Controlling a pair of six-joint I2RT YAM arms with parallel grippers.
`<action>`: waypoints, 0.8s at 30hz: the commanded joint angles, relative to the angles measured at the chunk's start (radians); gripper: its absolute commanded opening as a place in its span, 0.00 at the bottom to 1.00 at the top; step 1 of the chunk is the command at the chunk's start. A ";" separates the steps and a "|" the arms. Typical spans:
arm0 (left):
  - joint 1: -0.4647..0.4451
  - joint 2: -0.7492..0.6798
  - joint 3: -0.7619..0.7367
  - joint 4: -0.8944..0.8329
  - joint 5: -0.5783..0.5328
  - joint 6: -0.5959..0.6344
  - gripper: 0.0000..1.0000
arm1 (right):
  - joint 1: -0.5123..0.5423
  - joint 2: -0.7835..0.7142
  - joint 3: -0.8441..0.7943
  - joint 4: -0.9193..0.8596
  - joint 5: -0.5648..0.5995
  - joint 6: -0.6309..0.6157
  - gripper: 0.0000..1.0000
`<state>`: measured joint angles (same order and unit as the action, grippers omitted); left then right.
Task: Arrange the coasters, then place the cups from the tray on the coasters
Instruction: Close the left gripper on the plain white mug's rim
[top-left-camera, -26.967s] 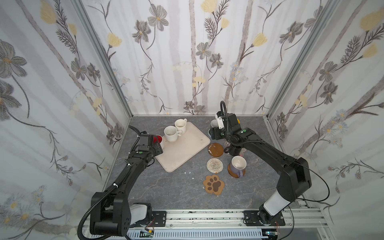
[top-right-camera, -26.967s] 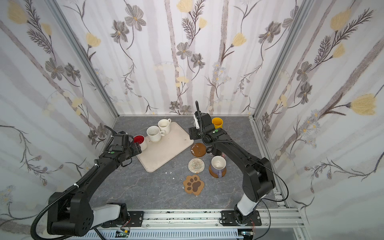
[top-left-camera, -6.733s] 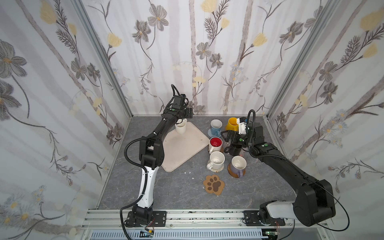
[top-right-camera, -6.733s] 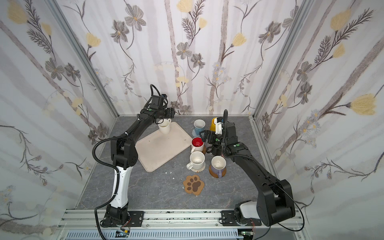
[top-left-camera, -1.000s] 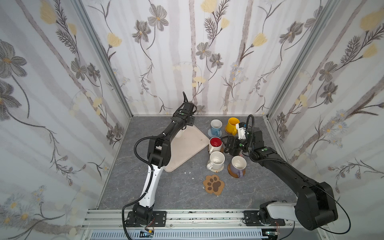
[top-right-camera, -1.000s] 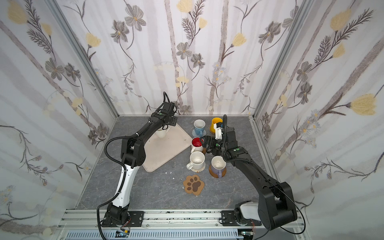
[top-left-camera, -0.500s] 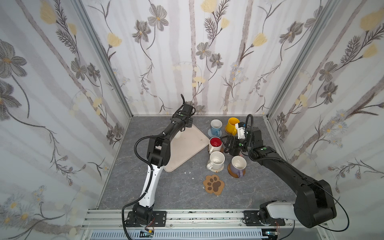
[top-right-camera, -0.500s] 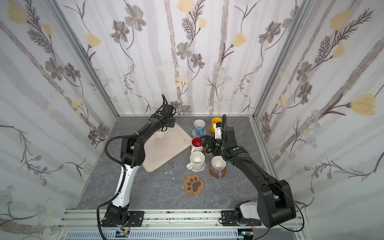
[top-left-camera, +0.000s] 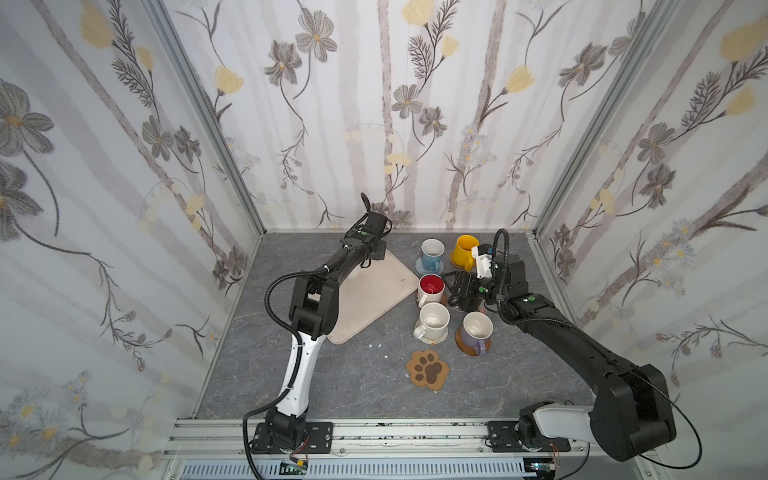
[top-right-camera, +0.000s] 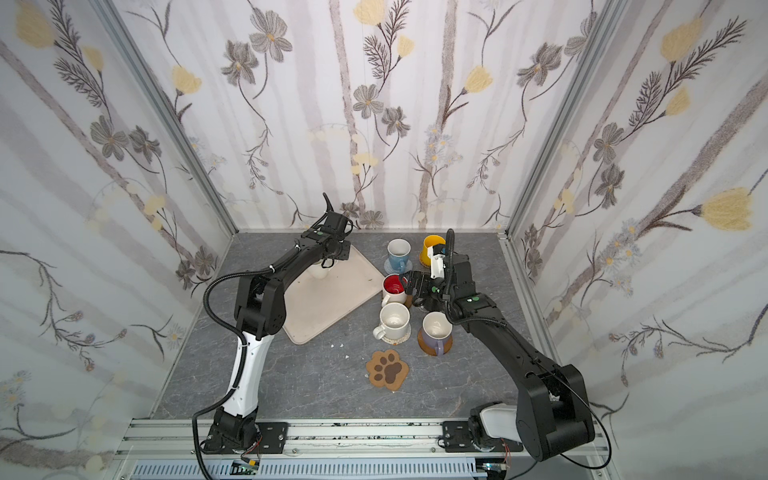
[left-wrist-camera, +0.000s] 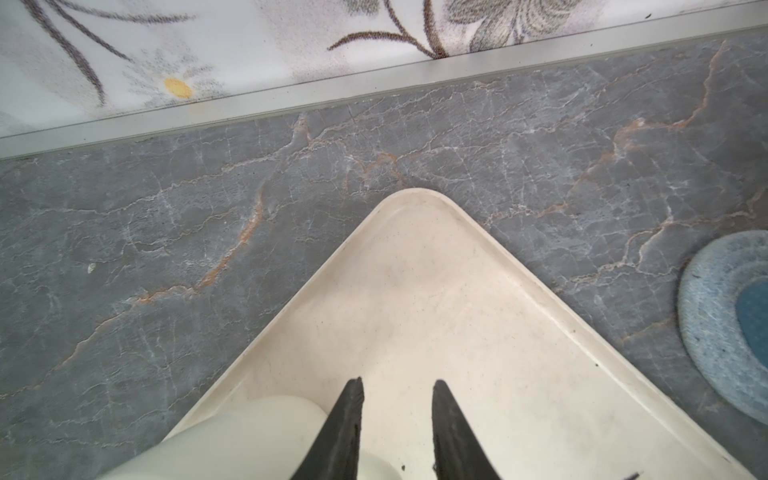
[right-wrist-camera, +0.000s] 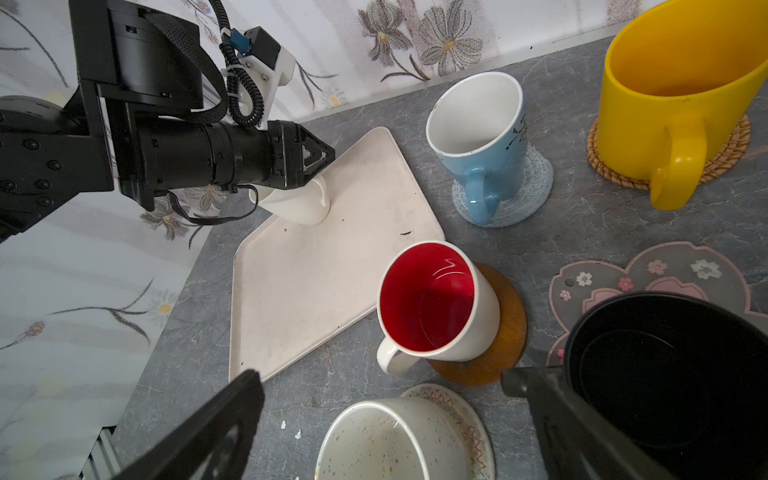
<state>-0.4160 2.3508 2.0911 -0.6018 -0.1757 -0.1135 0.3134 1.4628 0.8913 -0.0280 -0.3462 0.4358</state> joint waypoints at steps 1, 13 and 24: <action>-0.001 -0.031 -0.040 -0.006 -0.013 -0.038 0.30 | 0.001 -0.013 -0.002 0.050 -0.015 -0.002 1.00; -0.029 -0.142 -0.245 0.035 -0.036 -0.095 0.27 | 0.012 -0.018 -0.008 0.061 -0.017 0.001 1.00; -0.038 -0.287 -0.479 0.119 -0.034 -0.121 0.26 | 0.022 -0.018 -0.009 0.069 -0.014 0.003 1.00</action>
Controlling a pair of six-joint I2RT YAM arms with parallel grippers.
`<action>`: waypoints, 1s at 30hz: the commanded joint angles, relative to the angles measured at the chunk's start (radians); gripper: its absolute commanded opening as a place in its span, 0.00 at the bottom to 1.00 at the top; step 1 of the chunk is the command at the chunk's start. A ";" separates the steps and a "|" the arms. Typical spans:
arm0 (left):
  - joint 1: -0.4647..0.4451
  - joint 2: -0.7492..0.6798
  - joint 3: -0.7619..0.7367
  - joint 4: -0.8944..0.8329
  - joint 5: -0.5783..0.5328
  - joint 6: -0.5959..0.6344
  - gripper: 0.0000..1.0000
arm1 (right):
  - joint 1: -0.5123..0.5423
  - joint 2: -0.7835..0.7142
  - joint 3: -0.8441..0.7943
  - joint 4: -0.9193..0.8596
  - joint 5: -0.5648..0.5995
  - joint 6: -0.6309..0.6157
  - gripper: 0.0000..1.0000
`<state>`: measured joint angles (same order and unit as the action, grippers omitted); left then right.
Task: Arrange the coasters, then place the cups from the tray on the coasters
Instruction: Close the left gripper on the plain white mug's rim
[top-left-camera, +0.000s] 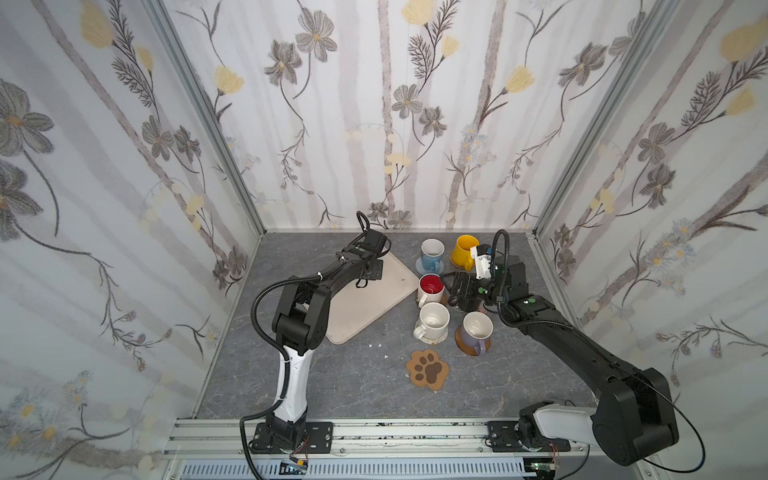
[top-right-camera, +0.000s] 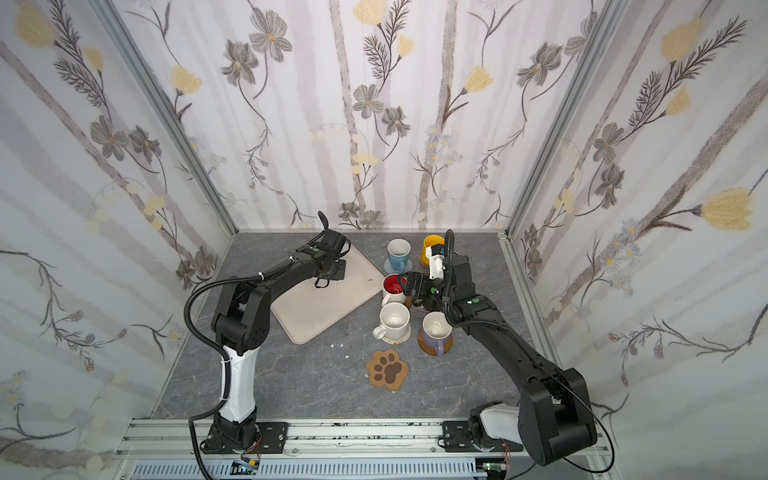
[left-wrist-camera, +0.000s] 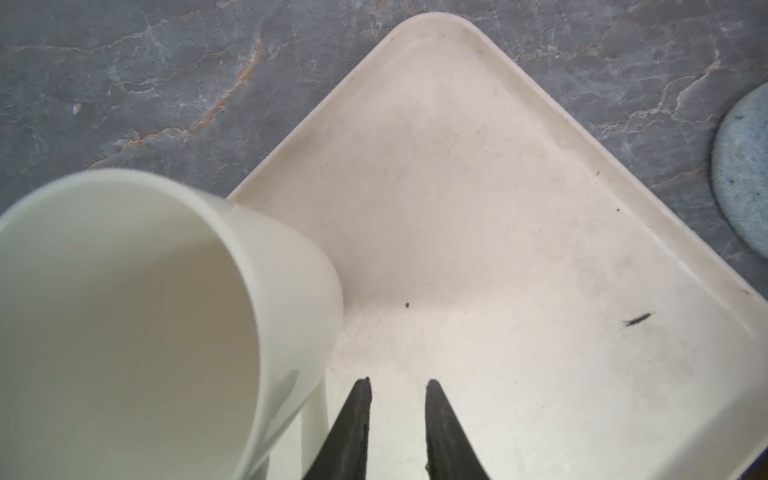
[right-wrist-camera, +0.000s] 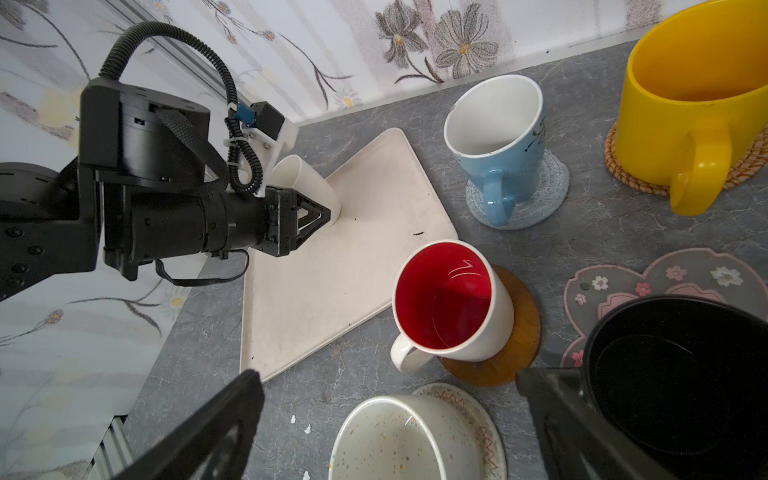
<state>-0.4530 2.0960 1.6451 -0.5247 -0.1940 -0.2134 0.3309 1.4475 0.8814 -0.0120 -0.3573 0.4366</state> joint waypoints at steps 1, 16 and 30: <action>-0.001 -0.047 -0.055 0.050 -0.013 -0.025 0.27 | 0.005 -0.002 0.001 0.053 -0.003 0.002 1.00; -0.006 -0.314 -0.293 0.126 -0.043 -0.095 0.40 | 0.017 -0.016 -0.002 0.055 0.003 0.000 1.00; 0.036 -0.453 -0.451 0.159 -0.034 -0.150 0.64 | 0.036 -0.042 -0.018 0.067 0.012 -0.001 1.00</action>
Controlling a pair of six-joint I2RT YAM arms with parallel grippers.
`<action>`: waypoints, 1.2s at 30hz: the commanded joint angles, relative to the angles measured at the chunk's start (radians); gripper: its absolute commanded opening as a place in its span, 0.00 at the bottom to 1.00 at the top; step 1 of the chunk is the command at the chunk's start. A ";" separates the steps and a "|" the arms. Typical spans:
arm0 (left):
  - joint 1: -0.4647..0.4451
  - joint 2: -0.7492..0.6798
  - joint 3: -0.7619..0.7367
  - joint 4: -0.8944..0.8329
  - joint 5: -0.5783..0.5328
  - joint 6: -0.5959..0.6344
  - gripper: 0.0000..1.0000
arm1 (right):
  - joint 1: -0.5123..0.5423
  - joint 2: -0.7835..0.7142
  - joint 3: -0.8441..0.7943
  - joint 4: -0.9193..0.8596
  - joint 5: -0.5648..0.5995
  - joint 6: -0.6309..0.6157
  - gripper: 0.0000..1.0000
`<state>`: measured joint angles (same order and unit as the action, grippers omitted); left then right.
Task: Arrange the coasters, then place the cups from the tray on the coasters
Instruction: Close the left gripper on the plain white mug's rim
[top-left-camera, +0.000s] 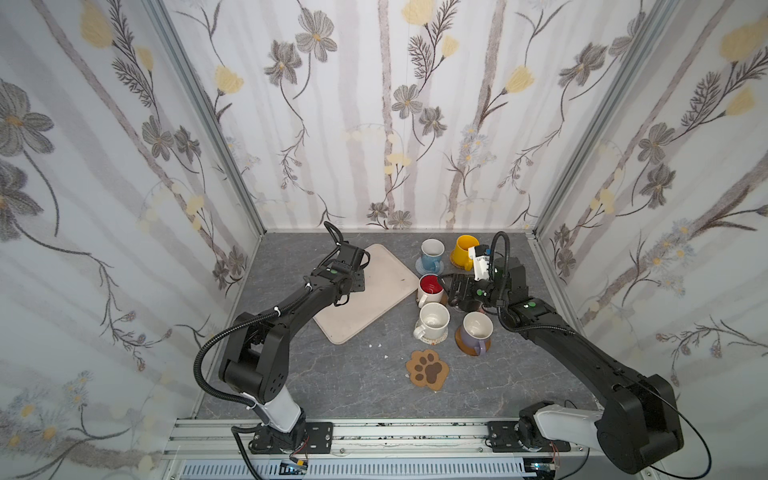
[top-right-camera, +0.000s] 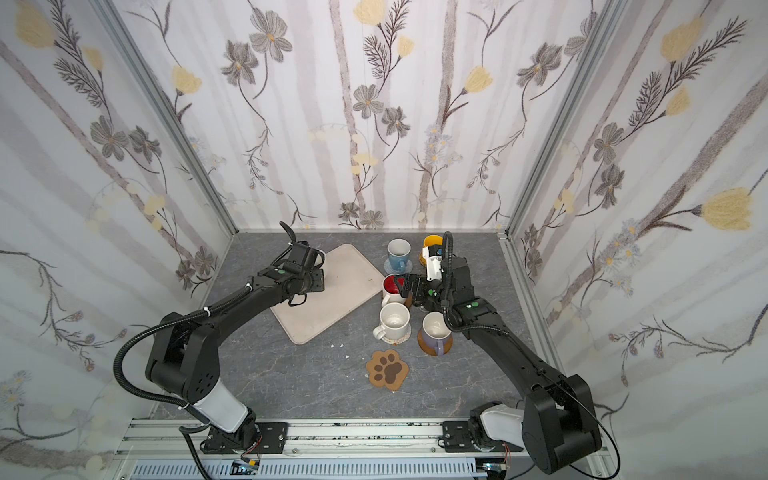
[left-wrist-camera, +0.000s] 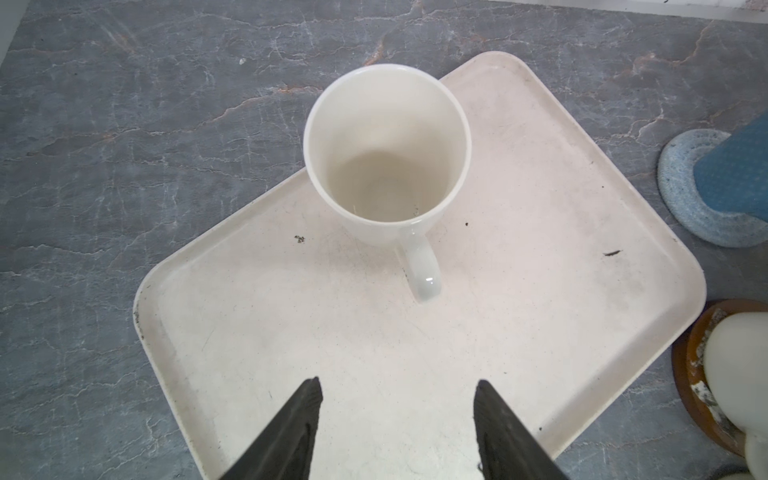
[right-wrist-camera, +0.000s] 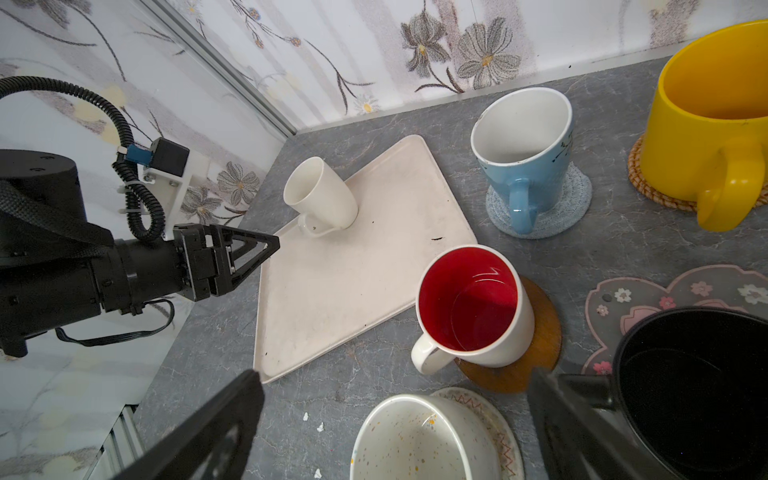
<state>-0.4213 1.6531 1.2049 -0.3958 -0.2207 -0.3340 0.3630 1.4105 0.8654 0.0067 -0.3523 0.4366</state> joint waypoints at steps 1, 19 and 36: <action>0.006 -0.008 -0.011 0.034 -0.004 -0.033 0.66 | 0.006 -0.005 -0.001 0.048 0.007 -0.001 1.00; 0.006 0.043 0.005 0.078 0.048 -0.060 0.76 | 0.007 -0.016 -0.006 0.053 0.009 0.002 1.00; 0.023 0.185 0.081 0.101 0.017 -0.086 0.72 | 0.009 -0.013 -0.007 0.051 0.011 0.001 1.00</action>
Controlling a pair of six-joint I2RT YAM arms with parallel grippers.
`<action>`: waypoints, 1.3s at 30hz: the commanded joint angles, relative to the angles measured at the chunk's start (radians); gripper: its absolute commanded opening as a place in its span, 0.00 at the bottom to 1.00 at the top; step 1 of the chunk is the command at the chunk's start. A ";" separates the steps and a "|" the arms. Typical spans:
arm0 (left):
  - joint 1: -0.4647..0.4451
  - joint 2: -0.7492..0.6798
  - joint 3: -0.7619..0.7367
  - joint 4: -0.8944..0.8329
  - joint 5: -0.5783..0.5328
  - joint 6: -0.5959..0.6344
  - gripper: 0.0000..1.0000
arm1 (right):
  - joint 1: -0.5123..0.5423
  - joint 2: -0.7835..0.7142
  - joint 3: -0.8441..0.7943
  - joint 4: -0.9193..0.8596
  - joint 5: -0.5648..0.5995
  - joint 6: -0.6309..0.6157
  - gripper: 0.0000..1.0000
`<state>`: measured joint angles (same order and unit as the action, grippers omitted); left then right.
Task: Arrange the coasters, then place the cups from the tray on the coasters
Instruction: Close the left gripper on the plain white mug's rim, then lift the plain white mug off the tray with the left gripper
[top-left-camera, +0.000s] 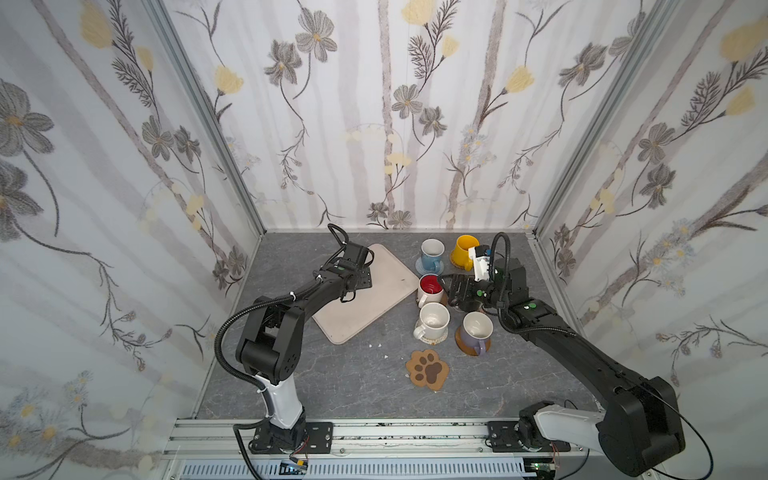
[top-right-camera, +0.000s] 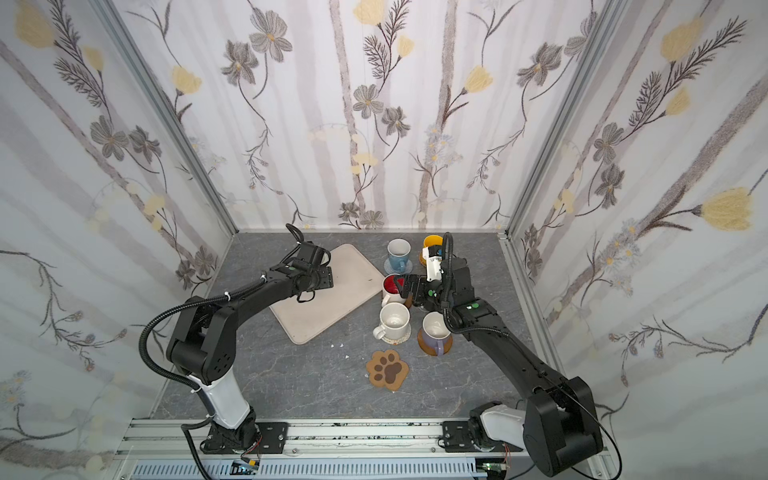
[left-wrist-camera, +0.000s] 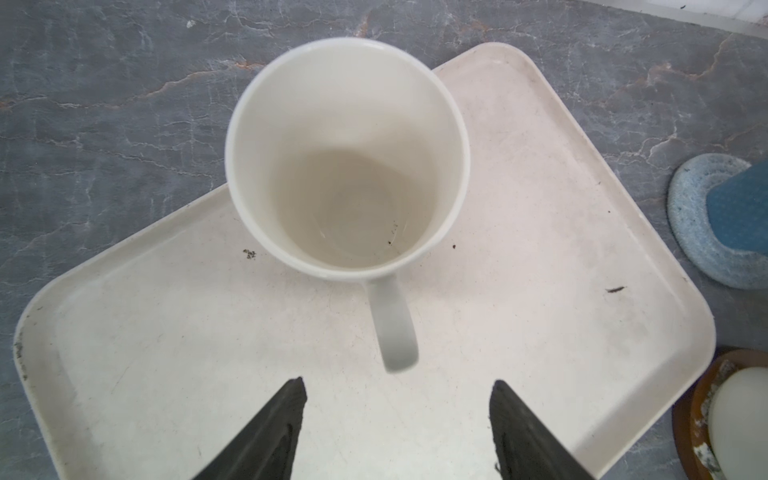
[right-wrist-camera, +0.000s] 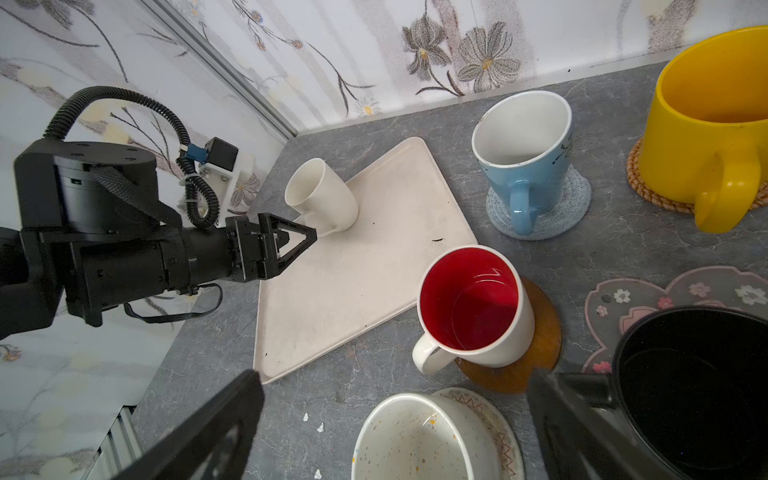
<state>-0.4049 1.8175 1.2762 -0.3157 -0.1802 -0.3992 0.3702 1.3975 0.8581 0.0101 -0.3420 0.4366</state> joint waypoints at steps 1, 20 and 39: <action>0.011 0.033 0.011 0.021 -0.025 -0.022 0.71 | 0.002 0.001 0.000 0.048 0.003 0.001 1.00; 0.061 0.138 0.081 0.049 0.010 -0.005 0.42 | 0.001 0.038 0.007 0.054 0.001 0.001 1.00; 0.065 0.173 0.115 0.053 0.022 0.020 0.22 | 0.001 0.043 0.010 0.051 -0.010 0.001 1.00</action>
<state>-0.3412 1.9854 1.3800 -0.2848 -0.1562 -0.3874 0.3710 1.4406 0.8600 0.0139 -0.3424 0.4366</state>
